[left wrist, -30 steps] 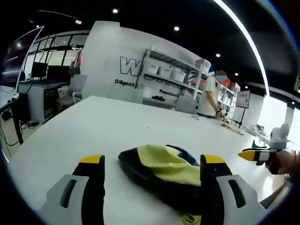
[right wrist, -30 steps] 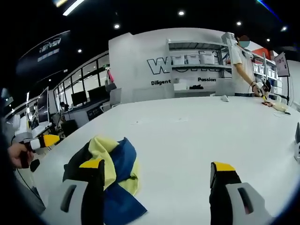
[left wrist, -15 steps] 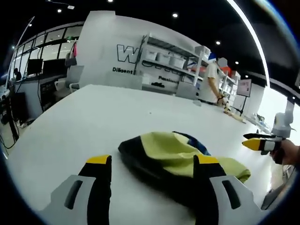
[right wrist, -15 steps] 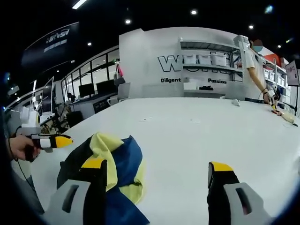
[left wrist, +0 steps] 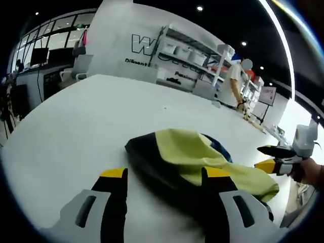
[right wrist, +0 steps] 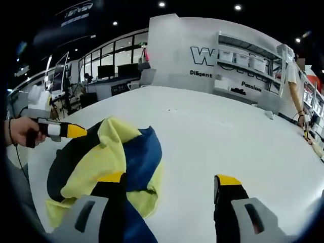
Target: Fold the garment on the visible template until the final outline fits inside the template.
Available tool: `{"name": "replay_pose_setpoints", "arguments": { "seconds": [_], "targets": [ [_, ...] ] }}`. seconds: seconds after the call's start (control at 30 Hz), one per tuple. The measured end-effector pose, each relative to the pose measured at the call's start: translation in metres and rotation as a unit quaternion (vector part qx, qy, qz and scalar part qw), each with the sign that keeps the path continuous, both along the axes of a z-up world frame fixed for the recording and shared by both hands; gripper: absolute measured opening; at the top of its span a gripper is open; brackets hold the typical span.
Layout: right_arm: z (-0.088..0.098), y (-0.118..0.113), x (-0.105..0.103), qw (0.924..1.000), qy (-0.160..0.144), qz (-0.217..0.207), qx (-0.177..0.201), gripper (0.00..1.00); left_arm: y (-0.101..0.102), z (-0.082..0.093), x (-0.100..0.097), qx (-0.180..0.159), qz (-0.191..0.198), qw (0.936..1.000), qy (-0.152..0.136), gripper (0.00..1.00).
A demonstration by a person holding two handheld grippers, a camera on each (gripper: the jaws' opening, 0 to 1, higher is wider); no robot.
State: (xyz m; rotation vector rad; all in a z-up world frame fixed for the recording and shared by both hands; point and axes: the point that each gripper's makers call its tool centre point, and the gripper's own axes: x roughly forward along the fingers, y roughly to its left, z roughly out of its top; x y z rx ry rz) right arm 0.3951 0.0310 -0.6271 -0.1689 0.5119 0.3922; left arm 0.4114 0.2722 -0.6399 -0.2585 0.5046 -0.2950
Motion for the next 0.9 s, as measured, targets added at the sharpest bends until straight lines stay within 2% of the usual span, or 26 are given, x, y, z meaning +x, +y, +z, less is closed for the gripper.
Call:
{"name": "replay_pose_setpoints", "arguments": {
  "seconds": [0.07, 0.17, 0.3, 0.33, 0.47, 0.53, 0.6, 0.7, 0.8, 0.9],
  "targets": [
    [-0.005, 0.005, 0.0, 0.9998, 0.002, 0.017, -0.011, 0.59, 0.001, -0.001, 0.0, -0.003, 0.005, 1.0, 0.003, 0.49],
    [-0.017, 0.009, -0.001, 0.9989, 0.023, 0.032, -0.027, 0.56, -0.002, -0.006, -0.001, 0.005, -0.002, 0.9999, 0.01, 0.44],
    [-0.023, 0.011, -0.001, 0.9984, 0.029, 0.036, -0.034, 0.43, -0.006, -0.008, -0.001, 0.007, -0.008, 0.9999, 0.013, 0.4],
    [-0.028, 0.014, -0.001, 0.9977, 0.036, 0.044, -0.035, 0.42, -0.008, -0.011, 0.0, 0.018, -0.01, 0.9997, 0.014, 0.39],
    [-0.035, 0.023, -0.004, 0.9964, 0.052, 0.061, -0.03, 0.41, -0.009, -0.016, 0.002, 0.026, -0.008, 0.9994, 0.02, 0.3],
    [-0.037, 0.023, -0.004, 0.996, 0.052, 0.063, -0.037, 0.31, -0.01, -0.016, 0.002, 0.028, -0.01, 0.9993, 0.02, 0.23],
    [-0.041, 0.024, -0.006, 0.9942, 0.058, 0.074, -0.053, 0.17, -0.011, -0.018, 0.002, 0.033, -0.012, 0.9991, 0.022, 0.17],
    [-0.048, 0.026, -0.006, 0.9935, 0.066, 0.073, -0.056, 0.18, -0.011, -0.024, 0.002, 0.046, -0.018, 0.9984, 0.028, 0.12],
    [-0.048, 0.027, -0.006, 0.9931, 0.064, 0.076, -0.061, 0.09, -0.009, -0.026, 0.002, 0.046, -0.017, 0.9983, 0.032, 0.05],
    [-0.049, 0.027, -0.006, 0.9928, 0.062, 0.08, -0.065, 0.07, -0.009, -0.027, 0.003, 0.042, -0.014, 0.9985, 0.032, 0.0]
  ]
}}
